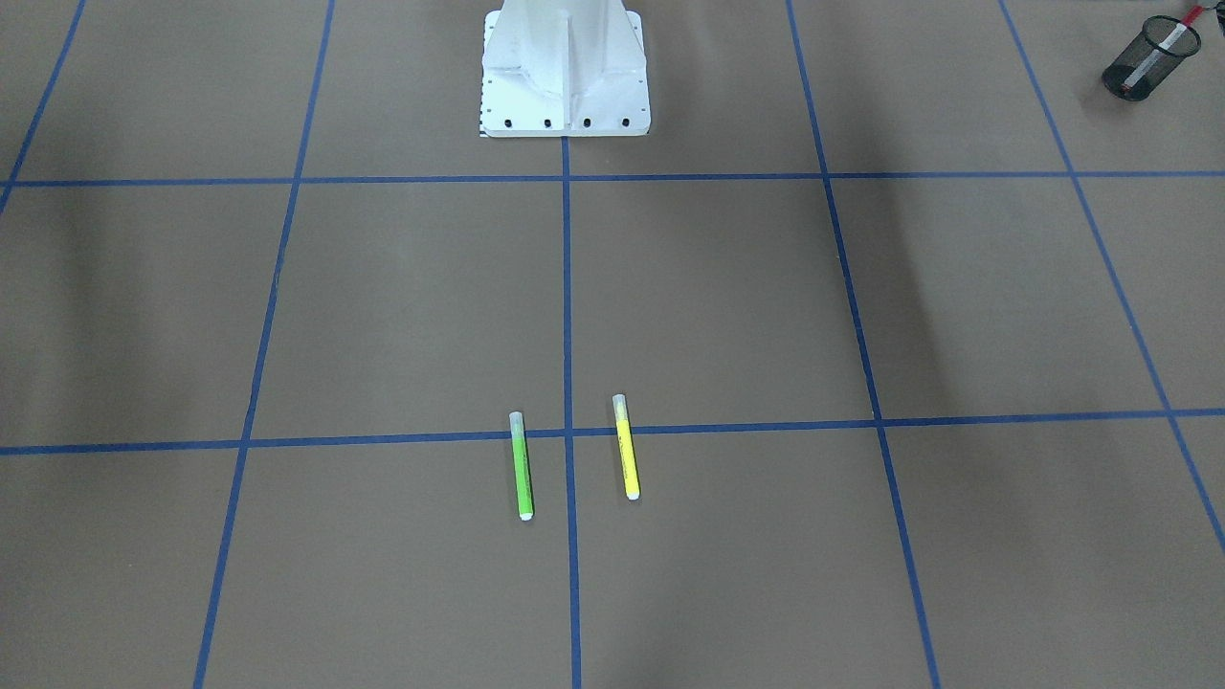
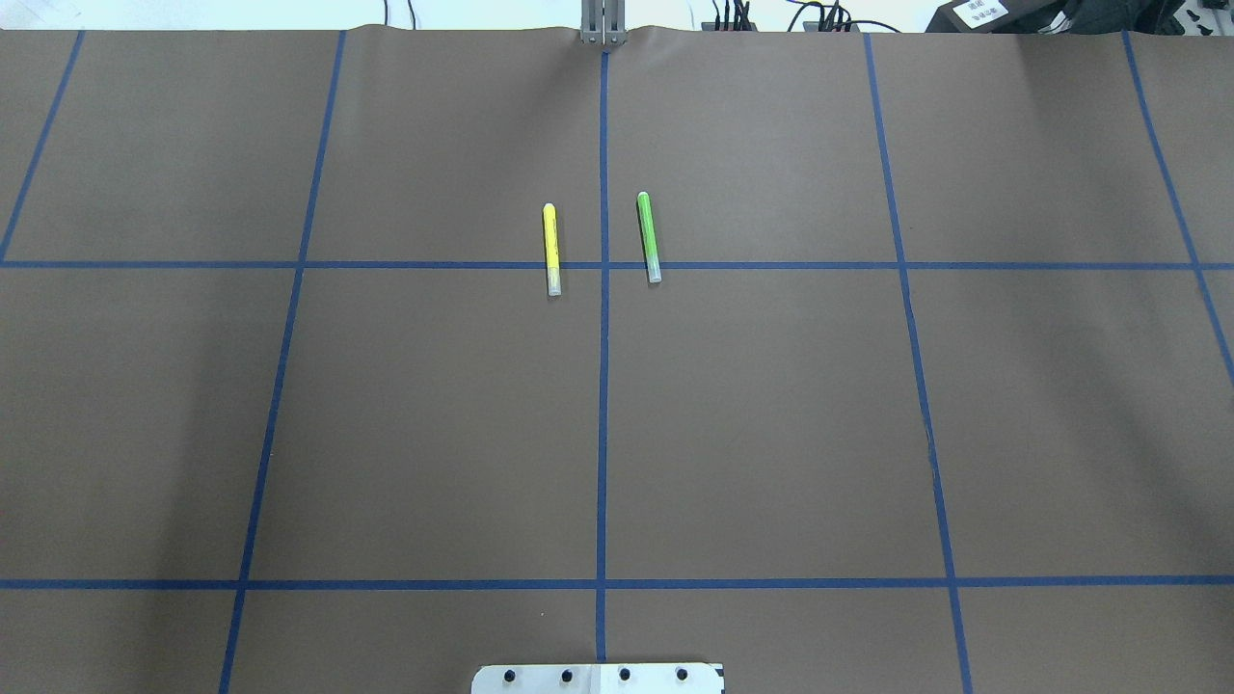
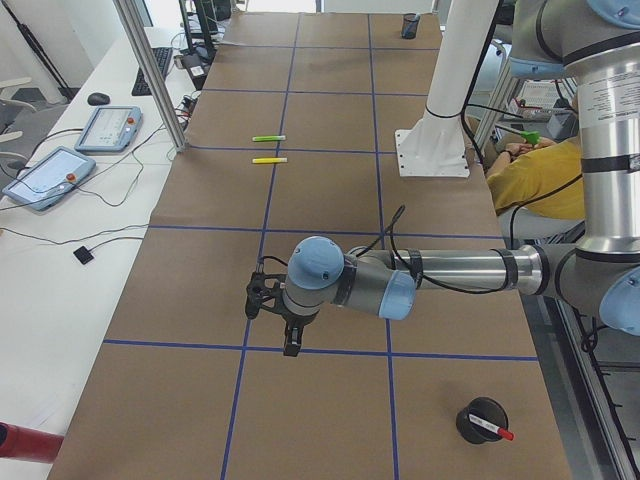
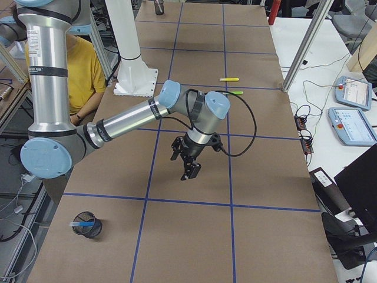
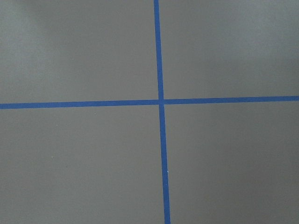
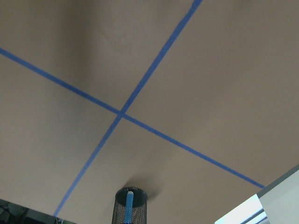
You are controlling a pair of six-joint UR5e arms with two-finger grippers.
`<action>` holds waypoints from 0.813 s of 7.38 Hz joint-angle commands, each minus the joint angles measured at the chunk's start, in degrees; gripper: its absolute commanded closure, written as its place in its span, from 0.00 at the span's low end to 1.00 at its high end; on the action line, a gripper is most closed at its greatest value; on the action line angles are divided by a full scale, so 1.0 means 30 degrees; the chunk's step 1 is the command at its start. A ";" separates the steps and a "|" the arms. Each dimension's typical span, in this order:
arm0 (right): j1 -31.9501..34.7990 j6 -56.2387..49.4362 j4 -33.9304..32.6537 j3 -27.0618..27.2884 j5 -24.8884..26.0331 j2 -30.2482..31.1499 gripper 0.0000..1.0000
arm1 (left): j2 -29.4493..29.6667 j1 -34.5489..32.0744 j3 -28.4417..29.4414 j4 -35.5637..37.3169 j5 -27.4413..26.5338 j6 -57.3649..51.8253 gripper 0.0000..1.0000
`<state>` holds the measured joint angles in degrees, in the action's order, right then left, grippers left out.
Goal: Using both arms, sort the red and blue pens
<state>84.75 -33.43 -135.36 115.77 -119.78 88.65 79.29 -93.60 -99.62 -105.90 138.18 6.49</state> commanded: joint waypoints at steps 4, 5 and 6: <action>0.0022 1.1114 1.7323 -0.8333 -0.2817 -0.1715 0.00 | 0.0199 0.0000 0.0072 -0.0003 -0.0270 -0.0113 0.00; 0.0051 1.1143 1.8796 -0.9050 -0.2992 -0.1224 0.00 | 0.0171 0.0000 0.0072 -0.0032 -0.0270 -0.0142 0.00; 0.0051 1.1143 1.8956 -0.8651 -0.3168 -0.0088 0.00 | 0.0141 0.0000 0.0101 -0.0032 -0.0299 -0.0143 0.00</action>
<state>84.86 -0.39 -82.12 90.87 -128.52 85.32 79.79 -93.60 -99.38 -105.96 137.36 6.13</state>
